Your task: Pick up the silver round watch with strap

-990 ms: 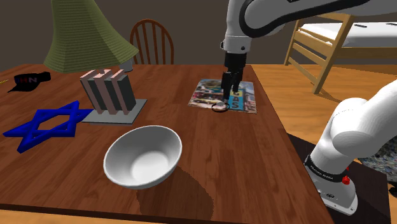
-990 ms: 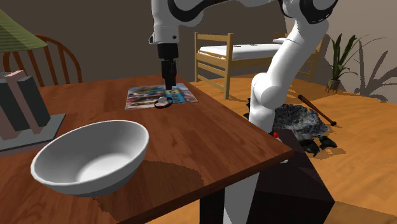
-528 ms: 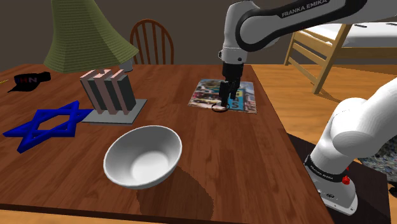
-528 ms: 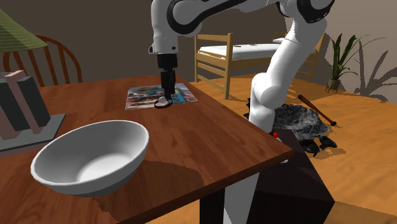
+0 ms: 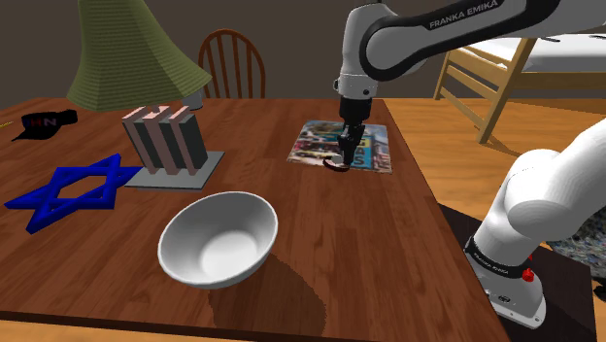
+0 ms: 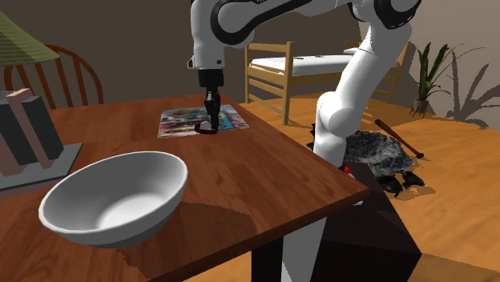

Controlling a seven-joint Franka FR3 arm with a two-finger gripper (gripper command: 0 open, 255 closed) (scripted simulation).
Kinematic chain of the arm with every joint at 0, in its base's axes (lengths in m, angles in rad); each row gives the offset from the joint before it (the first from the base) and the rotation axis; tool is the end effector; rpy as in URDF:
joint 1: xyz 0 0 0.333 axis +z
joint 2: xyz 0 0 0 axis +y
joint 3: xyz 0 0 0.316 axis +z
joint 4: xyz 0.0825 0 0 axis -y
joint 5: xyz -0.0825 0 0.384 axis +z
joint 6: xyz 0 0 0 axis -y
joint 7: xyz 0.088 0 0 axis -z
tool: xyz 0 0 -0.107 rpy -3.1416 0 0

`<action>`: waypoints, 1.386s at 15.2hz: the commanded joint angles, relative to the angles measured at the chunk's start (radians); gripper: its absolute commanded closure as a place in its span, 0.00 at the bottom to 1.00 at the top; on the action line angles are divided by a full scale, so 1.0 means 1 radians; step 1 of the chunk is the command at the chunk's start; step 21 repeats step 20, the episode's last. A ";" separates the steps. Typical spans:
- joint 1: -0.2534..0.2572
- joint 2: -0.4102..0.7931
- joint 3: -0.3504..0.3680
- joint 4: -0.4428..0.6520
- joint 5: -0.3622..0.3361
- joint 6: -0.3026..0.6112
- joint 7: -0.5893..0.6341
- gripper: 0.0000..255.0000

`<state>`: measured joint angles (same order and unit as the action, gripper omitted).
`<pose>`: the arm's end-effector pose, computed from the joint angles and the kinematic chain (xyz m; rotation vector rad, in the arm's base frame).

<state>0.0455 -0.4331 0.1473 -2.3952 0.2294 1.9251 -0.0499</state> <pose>0.4029 0.0980 0.4728 -2.9839 -0.2151 0.0720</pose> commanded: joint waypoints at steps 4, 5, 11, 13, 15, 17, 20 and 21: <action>0.000 -0.004 -0.001 0.008 -0.001 -0.013 0.001 1.00; -0.001 -0.007 -0.002 0.020 -0.002 -0.027 0.003 1.00; -0.003 -0.019 -0.008 0.090 -0.009 -0.109 0.015 1.00; -0.003 -0.021 -0.010 0.115 -0.011 -0.136 0.019 1.00; -0.004 -0.023 -0.012 0.141 -0.013 -0.162 0.023 1.00; -0.005 -0.023 -0.014 0.167 -0.015 -0.189 0.026 1.00; -0.005 -0.023 -0.015 0.183 -0.016 -0.204 0.029 1.00; -0.005 -0.023 -0.015 0.183 -0.016 -0.204 0.029 1.00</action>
